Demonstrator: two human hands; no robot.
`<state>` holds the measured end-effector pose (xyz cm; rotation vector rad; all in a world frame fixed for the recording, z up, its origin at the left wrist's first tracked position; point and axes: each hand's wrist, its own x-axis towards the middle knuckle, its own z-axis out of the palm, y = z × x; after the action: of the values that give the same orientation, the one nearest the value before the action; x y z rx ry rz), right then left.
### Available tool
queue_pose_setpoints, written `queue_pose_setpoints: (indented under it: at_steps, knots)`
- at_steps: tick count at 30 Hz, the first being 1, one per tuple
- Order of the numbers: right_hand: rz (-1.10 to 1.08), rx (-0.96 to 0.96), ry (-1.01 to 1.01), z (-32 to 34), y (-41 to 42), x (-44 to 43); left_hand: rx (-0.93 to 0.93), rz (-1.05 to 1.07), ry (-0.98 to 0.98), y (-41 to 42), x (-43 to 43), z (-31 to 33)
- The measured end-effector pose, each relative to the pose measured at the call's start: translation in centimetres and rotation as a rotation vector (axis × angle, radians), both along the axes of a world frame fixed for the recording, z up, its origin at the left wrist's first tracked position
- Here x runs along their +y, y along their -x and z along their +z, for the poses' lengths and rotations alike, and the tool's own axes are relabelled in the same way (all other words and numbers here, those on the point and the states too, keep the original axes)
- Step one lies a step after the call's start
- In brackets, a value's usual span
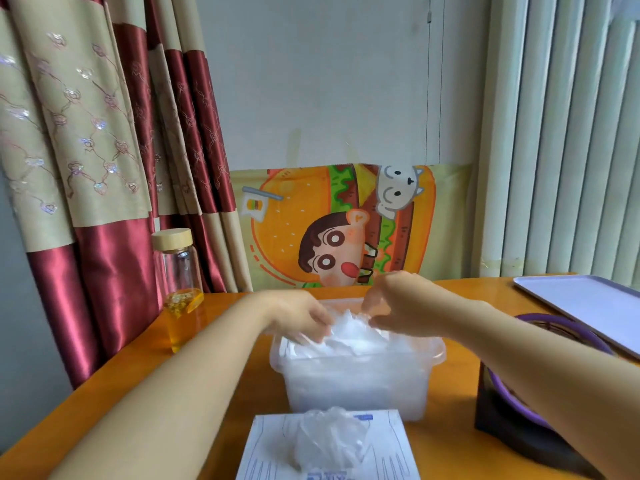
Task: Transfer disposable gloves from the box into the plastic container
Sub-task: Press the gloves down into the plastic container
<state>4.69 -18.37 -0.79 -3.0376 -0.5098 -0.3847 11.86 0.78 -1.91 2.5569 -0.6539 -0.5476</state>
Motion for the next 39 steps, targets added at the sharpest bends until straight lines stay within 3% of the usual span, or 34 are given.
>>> queue_pose_setpoints:
  at_steps: [2, 5, 10, 12, 17, 23, 29, 34, 39]
  knots:
    - [0.128, 0.033, -0.094, 0.0, 2.5, 0.9, 0.051, 0.075, 0.273, 1.4, 1.9, 0.2]
    - [0.189, 0.242, -0.049, -2.0, 5.1, 2.5, 0.058, 0.204, 0.686, 3.8, 3.6, -0.6]
    - [0.125, 0.313, -0.059, -6.6, 6.0, 4.0, -0.286, 0.316, 0.787, 7.3, 4.1, -3.1]
    - [0.123, 0.287, -0.091, -7.6, 6.1, 4.4, -0.384, 0.306, 0.745, 7.8, 4.6, -4.1]
    - [0.176, 0.3, -0.186, -5.7, 6.4, 4.3, -0.432, 0.199, 0.377, 8.1, 5.0, -4.7]
    - [0.067, 0.068, -0.368, -2.1, 2.3, 1.2, -0.488, 0.085, -0.032, 7.7, 4.3, -4.4]
    - [-0.126, 0.303, -0.328, -3.6, -3.4, -0.5, -0.531, 0.025, 0.111, 5.5, 4.2, -3.7]
    - [-0.27, 0.521, -0.287, -5.0, -7.2, -0.3, -0.464, 0.006, 0.165, 3.1, 3.4, -4.0]
    - [-0.393, 0.505, -0.249, -5.5, -9.5, -0.3, -0.456, -0.046, 0.113, 2.2, 2.3, -4.0]
